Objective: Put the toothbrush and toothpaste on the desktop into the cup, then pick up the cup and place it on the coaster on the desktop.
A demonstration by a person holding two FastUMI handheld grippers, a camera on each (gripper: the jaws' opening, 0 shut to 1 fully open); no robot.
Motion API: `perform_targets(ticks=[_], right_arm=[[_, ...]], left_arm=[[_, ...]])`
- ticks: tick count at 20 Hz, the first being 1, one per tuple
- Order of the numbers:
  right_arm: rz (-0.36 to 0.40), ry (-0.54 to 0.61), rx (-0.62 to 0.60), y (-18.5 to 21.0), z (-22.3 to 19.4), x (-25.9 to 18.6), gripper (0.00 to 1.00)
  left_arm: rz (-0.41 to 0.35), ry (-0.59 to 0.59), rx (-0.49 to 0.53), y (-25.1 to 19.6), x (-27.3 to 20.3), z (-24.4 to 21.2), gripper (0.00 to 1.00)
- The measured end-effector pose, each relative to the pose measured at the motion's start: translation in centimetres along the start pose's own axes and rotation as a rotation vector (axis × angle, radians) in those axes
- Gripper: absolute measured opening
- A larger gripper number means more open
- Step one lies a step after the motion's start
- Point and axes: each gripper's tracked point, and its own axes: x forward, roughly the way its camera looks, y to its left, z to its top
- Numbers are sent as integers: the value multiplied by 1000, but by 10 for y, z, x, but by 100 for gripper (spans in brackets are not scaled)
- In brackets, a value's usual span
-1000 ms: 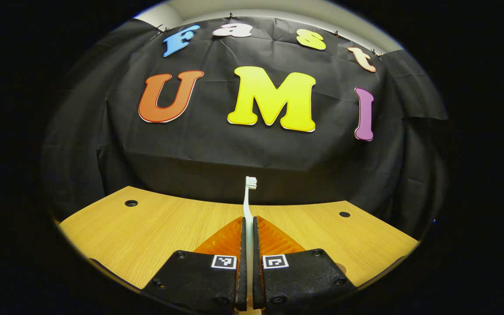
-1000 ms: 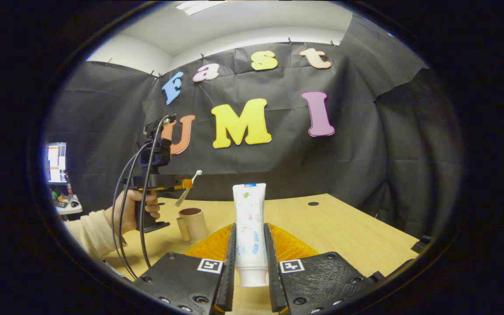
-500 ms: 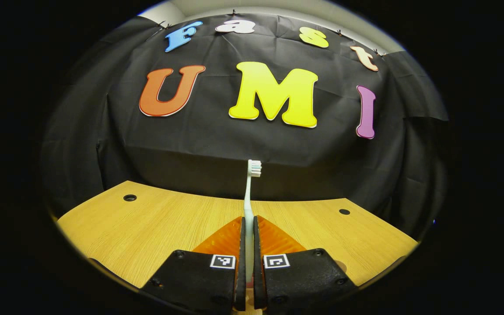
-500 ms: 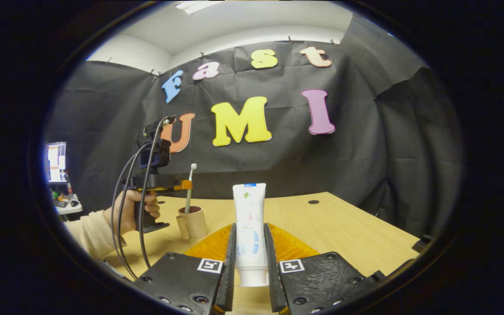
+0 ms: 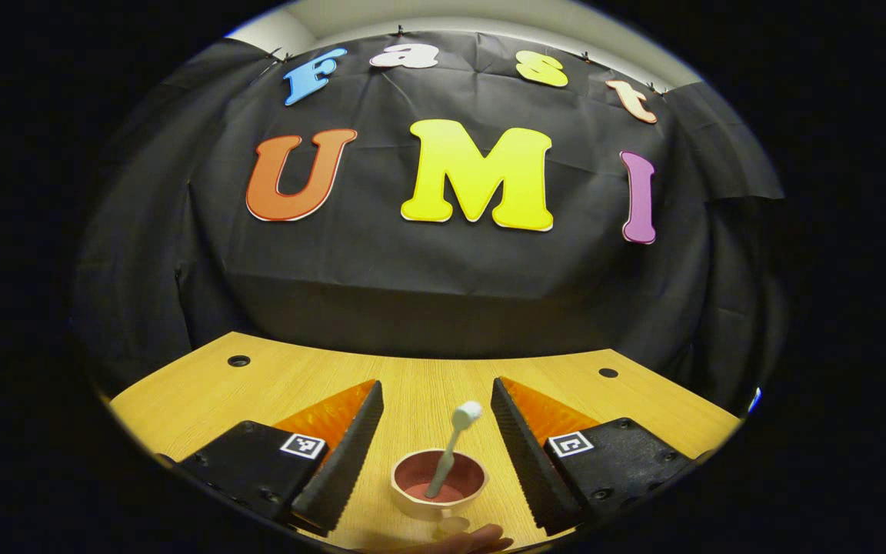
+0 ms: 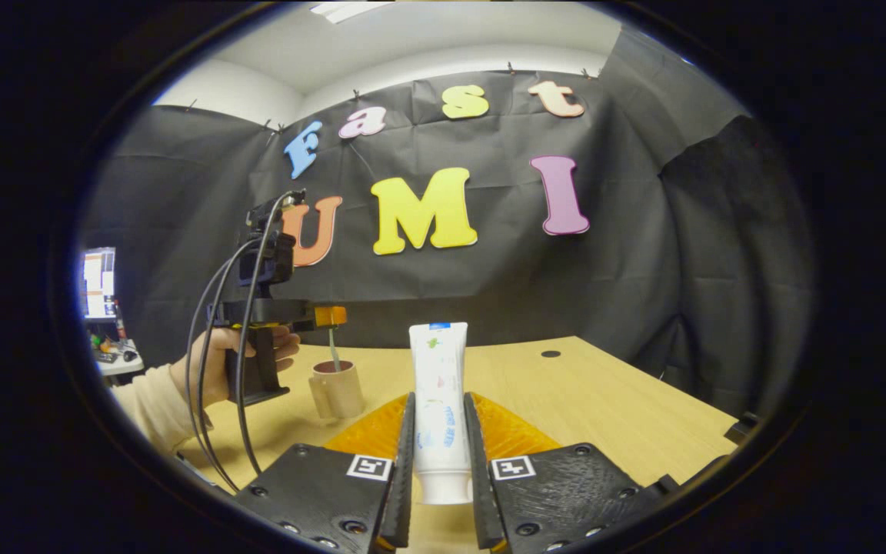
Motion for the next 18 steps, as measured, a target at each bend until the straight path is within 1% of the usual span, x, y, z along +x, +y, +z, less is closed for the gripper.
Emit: perform_targets(ticks=[1,2,3,5,6,7,8,9,10,11,12,13,14,15,16,18], right_arm=[[2,0,-2,1,-1,0,34],[7,2,-4,2,-1,1,34],[13,6,-8,7,-1,2,34],[23,-8,-22,13,8,8,34],[28,-22,-22,17,17,14,32],[40,-38,-10,22,26,20,32],[65,-48,2,32,37,28,32],[103,-58,12,44,46,37,35],[139,-71,26,58,58,49,32],[180,-86,39,72,69,64,32],[219,-98,57,88,79,80,36],[251,-102,79,102,84,98,36],[274,-87,108,116,85,116,33],[299,-66,129,130,82,136,35],[309,-47,143,143,79,154,33],[288,-7,145,153,67,185,33]], left_arm=[[6,-8,6,1,-2,3,92],[1,-3,7,0,-5,4,96],[-4,3,8,-1,-10,3,98],[-12,-4,9,1,-23,4,98],[-11,-9,9,3,-30,5,98],[-1,-13,14,6,-37,4,98],[8,-13,21,10,-44,2,98],[18,-15,22,15,-52,0,98],[22,-18,22,19,-61,-3,98],[24,-16,18,24,-69,-6,98],[17,-6,25,28,-77,-11,98],[23,7,32,37,-86,-17,98],[41,8,29,49,-95,-21,98],[57,14,16,62,-103,-25,98],[67,21,2,71,-110,-30,98],[99,34,0,88,-120,-39,98]])
